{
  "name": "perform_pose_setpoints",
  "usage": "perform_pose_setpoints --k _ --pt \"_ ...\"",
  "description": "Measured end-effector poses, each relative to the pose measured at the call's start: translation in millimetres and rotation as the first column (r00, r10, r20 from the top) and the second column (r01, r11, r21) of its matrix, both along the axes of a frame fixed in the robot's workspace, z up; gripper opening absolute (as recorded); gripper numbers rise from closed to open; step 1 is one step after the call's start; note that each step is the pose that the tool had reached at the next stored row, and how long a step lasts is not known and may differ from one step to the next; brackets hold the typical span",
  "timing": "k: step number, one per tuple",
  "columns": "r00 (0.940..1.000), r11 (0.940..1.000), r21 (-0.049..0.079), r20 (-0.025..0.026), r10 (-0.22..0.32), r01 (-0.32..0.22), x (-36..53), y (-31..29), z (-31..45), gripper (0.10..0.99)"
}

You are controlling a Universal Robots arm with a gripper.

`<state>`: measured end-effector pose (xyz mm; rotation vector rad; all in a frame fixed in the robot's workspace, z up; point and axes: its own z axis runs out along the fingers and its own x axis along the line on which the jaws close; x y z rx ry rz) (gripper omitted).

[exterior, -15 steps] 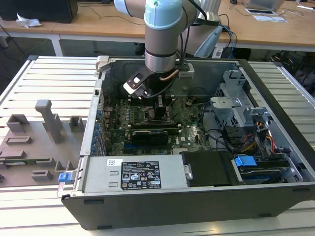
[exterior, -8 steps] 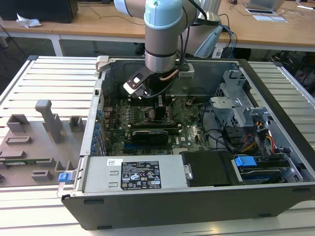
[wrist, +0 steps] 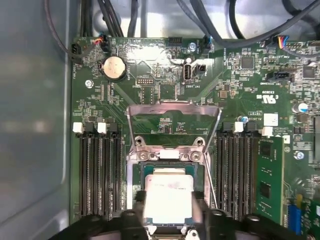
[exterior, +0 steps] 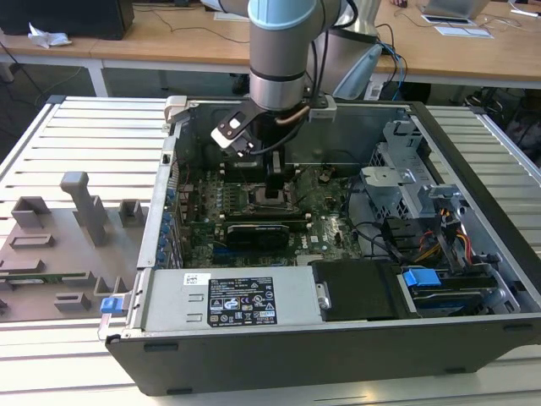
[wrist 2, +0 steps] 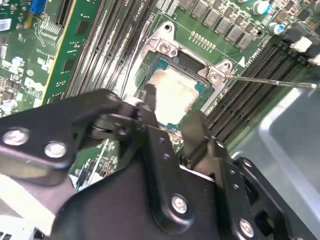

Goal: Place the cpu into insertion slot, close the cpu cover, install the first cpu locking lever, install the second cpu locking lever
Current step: 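Place the cpu into insertion slot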

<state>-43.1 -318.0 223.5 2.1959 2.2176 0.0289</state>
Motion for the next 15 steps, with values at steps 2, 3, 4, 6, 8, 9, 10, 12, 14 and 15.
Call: perform_pose_setpoints --k 2,3,4,6,8,9,10,12,14,15 --pt "1.0 1.0 -0.001 0.0 0.0 0.0 0.0 0.3 4.5 0.412" --pt "1.0 1.0 -0.001 0.0 0.0 0.0 0.0 0.4 7.1 0.353" --pt "1.0 1.0 -0.001 0.0 0.0 0.0 0.0 0.5 8.4 0.294" --pt "1.0 1.0 -0.002 0.0 0.0 0.0 0.0 0.6 11.0 0.173" --pt "1.0 1.0 -0.002 0.0 0.0 0.0 0.0 0.8 15.7 0.106" --pt "1.0 1.0 -0.003 0.0 0.0 0.0 0.0 1.0 18.5 0.106" --pt "1.0 1.0 -0.003 0.0 0.0 0.0 0.0 1.0 19.8 0.106" --pt "1.0 1.0 -0.003 0.0 0.0 0.0 0.0 1.0 21.1 0.106" --pt "1.0 1.0 -0.003 0.0 0.0 0.0 0.0 1.0 22.8 0.106" --pt "1.0 1.0 -0.003 0.0 0.0 0.0 0.0 1.0 23.7 0.106"
